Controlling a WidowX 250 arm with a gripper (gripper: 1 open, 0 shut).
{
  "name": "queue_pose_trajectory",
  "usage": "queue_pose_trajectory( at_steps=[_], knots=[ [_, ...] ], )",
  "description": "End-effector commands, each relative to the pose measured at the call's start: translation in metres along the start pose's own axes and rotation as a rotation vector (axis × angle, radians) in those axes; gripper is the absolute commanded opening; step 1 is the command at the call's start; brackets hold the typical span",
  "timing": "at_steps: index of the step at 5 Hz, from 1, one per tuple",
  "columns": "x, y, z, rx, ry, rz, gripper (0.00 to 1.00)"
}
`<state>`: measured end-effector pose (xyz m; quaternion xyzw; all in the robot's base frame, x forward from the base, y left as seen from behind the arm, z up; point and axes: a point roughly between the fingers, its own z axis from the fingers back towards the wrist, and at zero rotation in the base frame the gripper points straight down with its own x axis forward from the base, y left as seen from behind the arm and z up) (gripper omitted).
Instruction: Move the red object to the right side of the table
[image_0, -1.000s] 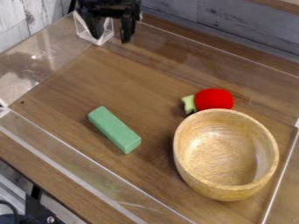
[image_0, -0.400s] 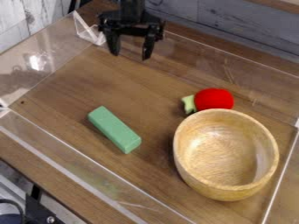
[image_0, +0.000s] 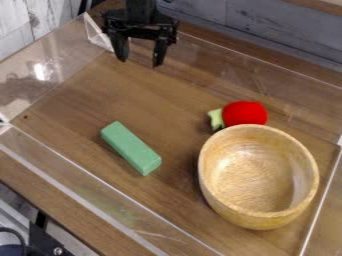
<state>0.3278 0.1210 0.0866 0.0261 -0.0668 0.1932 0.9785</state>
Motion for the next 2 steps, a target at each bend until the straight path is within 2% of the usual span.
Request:
queue_pose_trajectory(
  at_steps=[1, 2],
  knots=[
    [0.0134, 0.0078, 0.026, -0.012, -0.086, -0.064, 1.0],
    [0.0174, 0.005, 0.0323, -0.016, -0.095, -0.117, 1.0]
  ],
)
